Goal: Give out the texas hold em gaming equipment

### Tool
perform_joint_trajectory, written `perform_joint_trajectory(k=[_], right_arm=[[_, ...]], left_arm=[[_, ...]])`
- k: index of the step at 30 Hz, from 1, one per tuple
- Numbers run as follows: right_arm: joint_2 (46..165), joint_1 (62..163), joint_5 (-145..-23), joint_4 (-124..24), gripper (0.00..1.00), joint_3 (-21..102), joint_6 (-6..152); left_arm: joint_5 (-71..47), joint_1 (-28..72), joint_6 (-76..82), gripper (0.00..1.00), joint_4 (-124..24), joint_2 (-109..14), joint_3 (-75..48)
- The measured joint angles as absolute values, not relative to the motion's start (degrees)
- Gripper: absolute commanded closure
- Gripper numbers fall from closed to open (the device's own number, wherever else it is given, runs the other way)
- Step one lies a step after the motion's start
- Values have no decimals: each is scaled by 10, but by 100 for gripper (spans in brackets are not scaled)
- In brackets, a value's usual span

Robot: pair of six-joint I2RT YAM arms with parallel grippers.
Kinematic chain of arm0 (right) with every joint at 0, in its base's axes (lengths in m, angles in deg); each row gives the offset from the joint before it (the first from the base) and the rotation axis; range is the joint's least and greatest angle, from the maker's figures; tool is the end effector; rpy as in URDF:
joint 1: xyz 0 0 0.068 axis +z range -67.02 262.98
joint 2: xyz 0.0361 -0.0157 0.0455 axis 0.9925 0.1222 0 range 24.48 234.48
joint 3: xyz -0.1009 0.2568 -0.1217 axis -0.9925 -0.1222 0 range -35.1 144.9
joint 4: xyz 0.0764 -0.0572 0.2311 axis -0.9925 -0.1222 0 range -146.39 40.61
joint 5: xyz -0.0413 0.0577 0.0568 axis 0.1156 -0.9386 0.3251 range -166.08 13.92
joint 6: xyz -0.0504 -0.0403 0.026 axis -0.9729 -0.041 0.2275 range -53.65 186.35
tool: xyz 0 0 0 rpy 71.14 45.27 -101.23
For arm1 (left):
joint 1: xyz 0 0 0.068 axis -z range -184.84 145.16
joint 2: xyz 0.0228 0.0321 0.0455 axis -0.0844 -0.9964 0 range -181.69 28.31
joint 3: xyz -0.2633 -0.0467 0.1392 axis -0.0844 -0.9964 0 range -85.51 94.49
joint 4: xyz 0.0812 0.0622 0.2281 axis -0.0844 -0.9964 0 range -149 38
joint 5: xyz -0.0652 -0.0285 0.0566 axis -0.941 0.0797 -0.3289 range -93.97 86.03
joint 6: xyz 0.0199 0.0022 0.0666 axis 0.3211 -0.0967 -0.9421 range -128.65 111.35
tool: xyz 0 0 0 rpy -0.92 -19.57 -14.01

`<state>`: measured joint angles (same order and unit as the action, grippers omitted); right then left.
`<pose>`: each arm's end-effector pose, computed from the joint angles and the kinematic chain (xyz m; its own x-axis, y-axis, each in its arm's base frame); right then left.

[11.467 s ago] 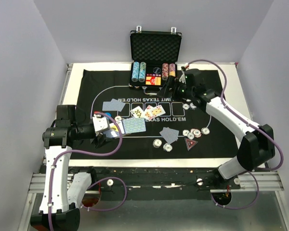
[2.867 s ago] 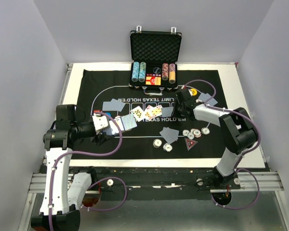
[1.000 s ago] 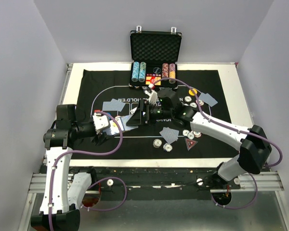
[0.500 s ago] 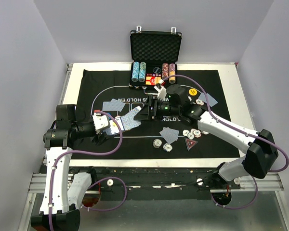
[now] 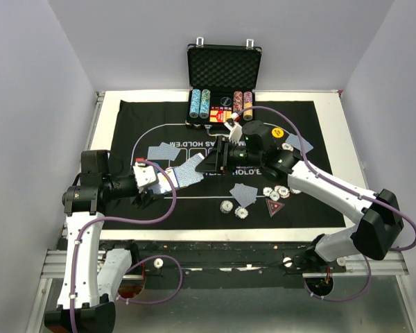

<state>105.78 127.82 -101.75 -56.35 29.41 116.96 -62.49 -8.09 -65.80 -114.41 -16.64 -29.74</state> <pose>0.2168 0.2502 0.3436 -0.8897 0.0977 -0.4461 -0.3610 0.4476 0.8181 0.0965 -0.0428 0.3423 -0.0049 0.4392 -0.8984 0.9281 0.3364 0.1594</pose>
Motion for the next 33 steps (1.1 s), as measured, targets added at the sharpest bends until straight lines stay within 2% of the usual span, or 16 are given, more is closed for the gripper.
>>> perform_joint_trajectory(k=[15, 27, 33], right_arm=[[1028, 1257, -998, -575, 66, 301, 1170], [1021, 1252, -1010, -524, 73, 279, 1214], [1026, 1252, -1014, -510, 90, 264, 1231]], left_arm=[[-625, -81, -658, 63, -1142, -166, -297], [-625, -81, -658, 63, -1142, -166, -297], [-625, -81, -658, 63, -1142, -166, -297]])
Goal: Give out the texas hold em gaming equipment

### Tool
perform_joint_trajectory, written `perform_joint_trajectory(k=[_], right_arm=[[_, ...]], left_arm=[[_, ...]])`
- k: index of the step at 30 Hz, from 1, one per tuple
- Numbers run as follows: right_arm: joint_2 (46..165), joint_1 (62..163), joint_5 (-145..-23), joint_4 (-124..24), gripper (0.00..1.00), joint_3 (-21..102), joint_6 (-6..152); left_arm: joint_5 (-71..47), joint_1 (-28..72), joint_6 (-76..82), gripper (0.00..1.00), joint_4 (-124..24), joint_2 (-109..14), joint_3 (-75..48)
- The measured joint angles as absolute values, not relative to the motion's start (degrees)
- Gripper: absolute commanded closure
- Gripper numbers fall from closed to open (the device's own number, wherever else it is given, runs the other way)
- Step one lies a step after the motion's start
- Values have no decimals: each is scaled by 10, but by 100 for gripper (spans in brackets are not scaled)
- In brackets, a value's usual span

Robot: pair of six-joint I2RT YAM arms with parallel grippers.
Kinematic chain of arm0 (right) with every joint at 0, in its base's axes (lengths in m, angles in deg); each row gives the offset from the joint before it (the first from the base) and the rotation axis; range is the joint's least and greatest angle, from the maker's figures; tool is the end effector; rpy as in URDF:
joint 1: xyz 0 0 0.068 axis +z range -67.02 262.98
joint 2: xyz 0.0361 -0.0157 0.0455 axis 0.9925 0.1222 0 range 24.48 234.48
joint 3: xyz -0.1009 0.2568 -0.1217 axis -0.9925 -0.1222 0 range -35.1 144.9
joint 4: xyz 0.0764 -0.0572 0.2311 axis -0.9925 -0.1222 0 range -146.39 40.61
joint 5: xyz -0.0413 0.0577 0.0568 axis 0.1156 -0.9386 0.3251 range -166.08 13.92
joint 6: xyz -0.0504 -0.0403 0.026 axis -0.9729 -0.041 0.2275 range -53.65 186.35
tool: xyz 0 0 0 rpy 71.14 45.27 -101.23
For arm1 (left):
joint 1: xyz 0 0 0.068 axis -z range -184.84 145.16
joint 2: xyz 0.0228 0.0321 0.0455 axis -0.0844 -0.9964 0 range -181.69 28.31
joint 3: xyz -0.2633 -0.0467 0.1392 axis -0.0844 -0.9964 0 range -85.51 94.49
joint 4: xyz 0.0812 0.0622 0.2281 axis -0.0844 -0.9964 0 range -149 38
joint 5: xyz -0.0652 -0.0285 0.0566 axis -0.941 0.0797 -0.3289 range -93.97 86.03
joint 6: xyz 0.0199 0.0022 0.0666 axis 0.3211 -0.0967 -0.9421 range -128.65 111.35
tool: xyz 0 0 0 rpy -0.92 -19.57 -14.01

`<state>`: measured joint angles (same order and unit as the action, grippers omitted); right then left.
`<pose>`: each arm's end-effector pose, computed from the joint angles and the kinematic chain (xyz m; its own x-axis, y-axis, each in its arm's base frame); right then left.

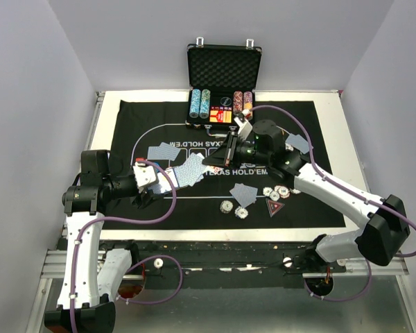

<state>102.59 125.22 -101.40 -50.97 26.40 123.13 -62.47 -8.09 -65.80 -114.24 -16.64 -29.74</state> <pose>0.2196 0.2321 0.3527 -0.8866 0.2164 -0.4088 -0.3044 0.3925 0.8679 0.0968 -0.0428 0.3425 -0.0023 0.4395 -0.8982 0.9276 0.3365 0.1623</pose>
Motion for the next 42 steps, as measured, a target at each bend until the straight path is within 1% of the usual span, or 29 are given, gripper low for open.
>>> perform_joint_trajectory(k=[3, 4, 18, 30, 34, 42], right_arm=[[1026, 1247, -1015, -501, 98, 264, 1237], [1026, 1245, -1015, -499, 99, 264, 1241], [988, 1154, -1052, -468, 99, 222, 1286], [964, 1030, -1087, -417, 99, 125, 1326], [990, 995, -1091, -390, 99, 91, 1323], [1104, 963, -1066, -370, 99, 59, 1271]], left_arm=[[-625, -81, -658, 63, -1142, -166, -297], [-625, -81, -658, 63, -1142, -166, -297], [-625, -81, -658, 63, -1142, -166, -297], [-625, -81, -658, 63, -1142, -166, -297], [-625, -81, -658, 63, -1143, -166, -297], [-625, -81, -658, 63, -1143, -163, -297]])
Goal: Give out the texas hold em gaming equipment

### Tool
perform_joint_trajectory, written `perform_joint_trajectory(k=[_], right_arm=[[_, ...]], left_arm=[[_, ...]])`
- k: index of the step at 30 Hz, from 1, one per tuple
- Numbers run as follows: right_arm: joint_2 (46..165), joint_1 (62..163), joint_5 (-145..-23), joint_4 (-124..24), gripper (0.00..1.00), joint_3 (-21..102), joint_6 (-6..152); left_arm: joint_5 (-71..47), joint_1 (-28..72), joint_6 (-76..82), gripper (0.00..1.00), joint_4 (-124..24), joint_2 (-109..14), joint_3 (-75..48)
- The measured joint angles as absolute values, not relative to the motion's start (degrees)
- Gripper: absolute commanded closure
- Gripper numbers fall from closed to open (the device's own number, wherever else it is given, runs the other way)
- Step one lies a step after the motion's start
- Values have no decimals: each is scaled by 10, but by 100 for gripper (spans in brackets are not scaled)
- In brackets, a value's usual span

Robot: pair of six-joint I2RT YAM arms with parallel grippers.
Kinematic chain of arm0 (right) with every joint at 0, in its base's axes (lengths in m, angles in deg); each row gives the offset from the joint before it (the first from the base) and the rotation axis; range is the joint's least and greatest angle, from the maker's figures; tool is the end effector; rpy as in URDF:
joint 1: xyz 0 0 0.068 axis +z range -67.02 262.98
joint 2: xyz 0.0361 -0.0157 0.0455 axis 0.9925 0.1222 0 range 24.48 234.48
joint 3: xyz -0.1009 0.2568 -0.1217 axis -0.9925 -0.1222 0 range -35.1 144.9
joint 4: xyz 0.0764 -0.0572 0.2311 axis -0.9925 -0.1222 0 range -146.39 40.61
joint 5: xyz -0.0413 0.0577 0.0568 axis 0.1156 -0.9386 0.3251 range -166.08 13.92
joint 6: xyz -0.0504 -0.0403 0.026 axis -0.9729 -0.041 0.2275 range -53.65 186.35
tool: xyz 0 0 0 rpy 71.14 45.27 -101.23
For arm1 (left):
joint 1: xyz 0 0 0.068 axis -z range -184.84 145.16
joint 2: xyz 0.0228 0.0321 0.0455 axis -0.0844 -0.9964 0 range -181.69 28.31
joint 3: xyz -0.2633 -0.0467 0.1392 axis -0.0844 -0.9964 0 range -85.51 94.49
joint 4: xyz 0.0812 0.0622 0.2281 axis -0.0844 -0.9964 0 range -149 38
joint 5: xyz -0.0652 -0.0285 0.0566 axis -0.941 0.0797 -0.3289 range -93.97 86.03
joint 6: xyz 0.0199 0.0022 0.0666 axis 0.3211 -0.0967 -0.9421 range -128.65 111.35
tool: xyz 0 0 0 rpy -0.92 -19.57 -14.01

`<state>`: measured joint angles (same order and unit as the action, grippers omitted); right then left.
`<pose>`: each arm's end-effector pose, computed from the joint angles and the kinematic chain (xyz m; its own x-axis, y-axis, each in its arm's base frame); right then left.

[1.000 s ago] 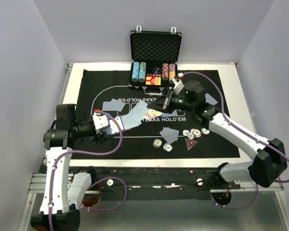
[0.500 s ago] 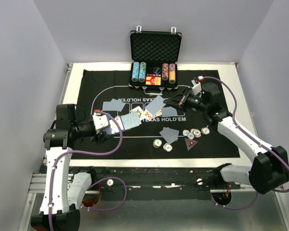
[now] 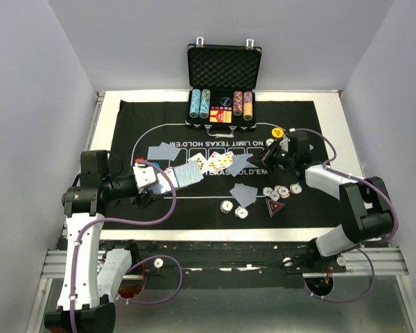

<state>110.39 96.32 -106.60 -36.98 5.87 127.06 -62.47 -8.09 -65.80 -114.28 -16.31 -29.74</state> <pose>0.2947 0.0994 0.2184 -0.7926 0.5842 -0.1744 0.1552 0.4700 0.8689 0.0954 -0.0428 0.3429 0.0022 0.4398 -0.8981 0.9267 0.3365 0.1670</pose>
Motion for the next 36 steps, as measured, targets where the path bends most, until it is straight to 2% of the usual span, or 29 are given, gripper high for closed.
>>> perform_joint_trajectory(k=[13, 20, 25, 32, 36], right_arm=[[1205, 960, -958, -365, 99, 86, 1192], [1227, 960, -943, -390, 80, 109, 1162], [1218, 960, -934, -416, 58, 115, 1145], [1155, 960, -933, -451, 55, 120, 1141], [1124, 960, -938, -461, 45, 141, 1145]], left_arm=[[-622, -81, -646, 63, -1124, -154, -326], [-597, -81, -635, 64, -1087, -156, -377], [-567, -91, -636, 64, -1046, -178, -429], [-527, -105, -643, 63, -1000, -225, -480], [-506, -107, -656, 59, -977, -234, -507]])
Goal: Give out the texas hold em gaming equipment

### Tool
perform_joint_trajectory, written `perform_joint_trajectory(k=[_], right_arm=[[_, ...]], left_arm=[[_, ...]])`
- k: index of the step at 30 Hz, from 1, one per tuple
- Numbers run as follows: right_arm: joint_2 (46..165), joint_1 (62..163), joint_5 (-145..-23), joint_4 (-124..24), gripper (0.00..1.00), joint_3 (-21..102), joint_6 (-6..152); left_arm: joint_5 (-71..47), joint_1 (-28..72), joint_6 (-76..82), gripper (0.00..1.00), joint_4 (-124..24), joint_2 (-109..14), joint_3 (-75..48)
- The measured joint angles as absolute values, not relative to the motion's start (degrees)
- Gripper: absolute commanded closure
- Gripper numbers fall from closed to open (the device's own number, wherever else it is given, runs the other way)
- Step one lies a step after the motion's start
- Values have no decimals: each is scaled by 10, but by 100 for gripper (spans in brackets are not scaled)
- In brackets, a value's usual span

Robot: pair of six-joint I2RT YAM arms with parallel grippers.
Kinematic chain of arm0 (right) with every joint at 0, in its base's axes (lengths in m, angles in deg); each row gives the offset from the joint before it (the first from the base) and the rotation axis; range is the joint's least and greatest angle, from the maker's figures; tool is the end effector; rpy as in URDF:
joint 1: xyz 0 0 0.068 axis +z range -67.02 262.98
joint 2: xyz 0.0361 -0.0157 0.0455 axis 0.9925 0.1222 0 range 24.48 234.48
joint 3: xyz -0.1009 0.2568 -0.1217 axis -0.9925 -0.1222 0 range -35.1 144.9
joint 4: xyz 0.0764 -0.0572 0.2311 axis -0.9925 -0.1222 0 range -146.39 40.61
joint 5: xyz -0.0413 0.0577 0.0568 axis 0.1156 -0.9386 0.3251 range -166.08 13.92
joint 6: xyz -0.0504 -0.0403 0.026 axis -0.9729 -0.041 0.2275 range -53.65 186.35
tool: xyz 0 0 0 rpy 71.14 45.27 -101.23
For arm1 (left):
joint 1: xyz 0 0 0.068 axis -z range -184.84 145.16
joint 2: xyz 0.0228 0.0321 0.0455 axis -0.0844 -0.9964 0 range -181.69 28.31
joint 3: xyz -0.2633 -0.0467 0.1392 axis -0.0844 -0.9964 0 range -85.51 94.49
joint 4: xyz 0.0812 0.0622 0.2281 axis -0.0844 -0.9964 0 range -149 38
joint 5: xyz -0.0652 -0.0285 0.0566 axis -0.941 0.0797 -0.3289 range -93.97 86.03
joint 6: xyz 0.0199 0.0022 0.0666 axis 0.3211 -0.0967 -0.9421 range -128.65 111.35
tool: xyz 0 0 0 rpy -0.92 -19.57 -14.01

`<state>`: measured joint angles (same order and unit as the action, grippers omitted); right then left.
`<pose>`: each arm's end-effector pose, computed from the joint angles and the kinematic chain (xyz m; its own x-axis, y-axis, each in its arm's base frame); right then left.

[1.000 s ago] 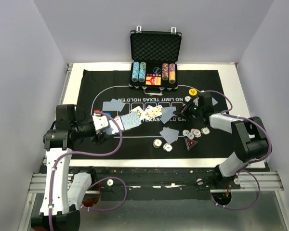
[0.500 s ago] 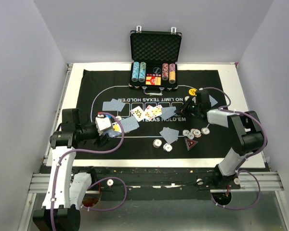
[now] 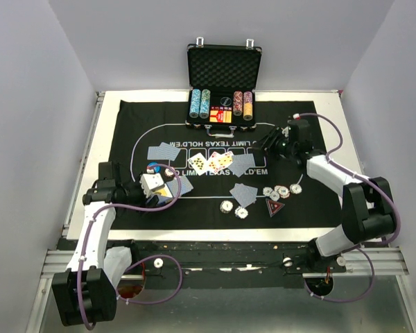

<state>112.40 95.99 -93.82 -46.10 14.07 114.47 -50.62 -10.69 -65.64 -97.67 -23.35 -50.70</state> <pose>0.3201 0.0917 0.2338 -0.7170 0.5622 -0.4122 0.1163 0.6795 0.7244 0.1336 -0.0276 0.2336 -0.2596 0.5521 -0.7923 0.8838 0.4665 0.0354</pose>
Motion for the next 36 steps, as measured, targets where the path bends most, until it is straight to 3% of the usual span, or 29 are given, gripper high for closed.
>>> perform_joint_trajectory(k=[14, 15, 16, 17, 30, 36], right_arm=[[1105, 960, -943, -499, 43, 181, 1148], [1104, 960, -944, -500, 43, 181, 1148], [1103, 960, -944, -501, 43, 181, 1149], [1102, 960, -944, -501, 43, 181, 1149], [1096, 960, -944, -525, 31, 182, 1149], [1086, 960, -944, -533, 11, 184, 1143]], left_arm=[[-474, -107, -704, 49, -957, -228, -561], [-471, -107, -706, 39, -956, -226, -568], [-468, -107, -708, 17, -955, -225, -574], [-466, -107, -710, 1, -954, -225, -577], [-467, -108, -729, 1, -977, -180, -573], [-517, -116, -684, 1, -1022, -176, -469]])
